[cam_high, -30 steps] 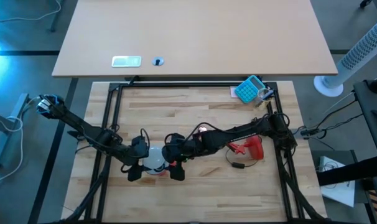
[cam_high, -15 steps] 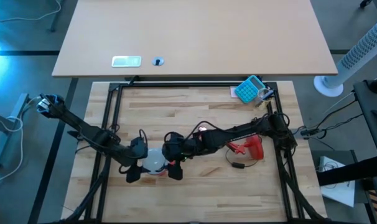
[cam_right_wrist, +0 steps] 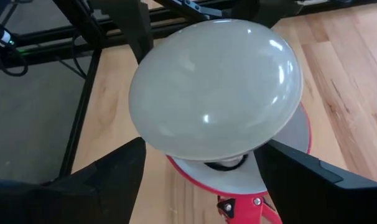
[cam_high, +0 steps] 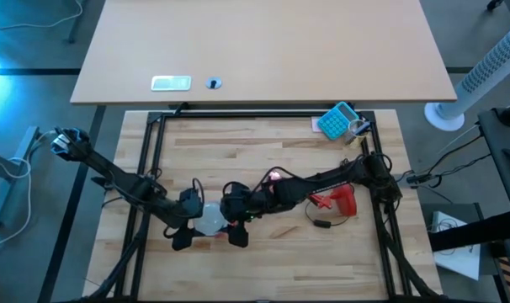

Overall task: Screw lightbulb
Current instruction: Insert the lightbulb into the orange desk lamp

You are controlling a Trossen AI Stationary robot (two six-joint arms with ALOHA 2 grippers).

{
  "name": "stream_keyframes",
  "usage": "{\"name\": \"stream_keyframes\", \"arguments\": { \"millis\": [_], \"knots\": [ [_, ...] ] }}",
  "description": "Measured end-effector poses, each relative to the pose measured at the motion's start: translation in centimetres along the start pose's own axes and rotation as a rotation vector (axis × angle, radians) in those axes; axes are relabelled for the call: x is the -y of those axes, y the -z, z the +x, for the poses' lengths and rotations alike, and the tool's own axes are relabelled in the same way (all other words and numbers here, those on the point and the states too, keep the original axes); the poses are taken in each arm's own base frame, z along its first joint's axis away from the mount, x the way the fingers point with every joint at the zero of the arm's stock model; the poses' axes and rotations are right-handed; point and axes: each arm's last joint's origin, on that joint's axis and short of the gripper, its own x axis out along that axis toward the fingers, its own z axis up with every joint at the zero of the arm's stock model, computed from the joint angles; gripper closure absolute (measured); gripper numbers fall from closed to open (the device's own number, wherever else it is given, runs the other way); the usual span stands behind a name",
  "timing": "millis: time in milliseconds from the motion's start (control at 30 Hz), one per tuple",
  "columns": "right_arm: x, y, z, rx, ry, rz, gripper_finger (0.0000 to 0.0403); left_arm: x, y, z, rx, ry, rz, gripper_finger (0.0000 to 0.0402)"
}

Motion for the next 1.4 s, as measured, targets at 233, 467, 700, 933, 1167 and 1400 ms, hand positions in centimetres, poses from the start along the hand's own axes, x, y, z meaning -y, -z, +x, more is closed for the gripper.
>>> {"name": "stream_keyframes", "arguments": {
  "millis": [233,467,700,933,1167,1400],
  "knots": [
    [0.2,0.6,0.3,-0.018,0.008,0.000,0.0113,-0.1,0.2,0.0,-0.023,0.002,0.004,0.0132],
    [0.4,1.0,1.1,-0.029,0.013,0.006,0.0111,-0.1,0.2,0.1,-0.030,-0.008,0.015,0.0132],
    [0.5,1.6,2.6,-0.026,0.011,0.054,0.0112,-0.1,0.4,0.7,-0.050,-0.022,0.042,0.0132],
    [0.5,1.6,2.5,-0.032,0.013,0.069,0.0114,-0.3,0.7,1.0,-0.080,-0.042,0.059,0.0132],
    [0.5,1.4,2.2,-0.025,0.013,0.071,0.0117,-0.6,1.2,1.1,-0.110,-0.071,0.068,0.0132],
    [0.7,1.4,2.2,-0.027,0.016,0.069,0.0097,-0.9,1.4,1.1,-0.113,-0.098,0.075,0.0132]
  ]
}}
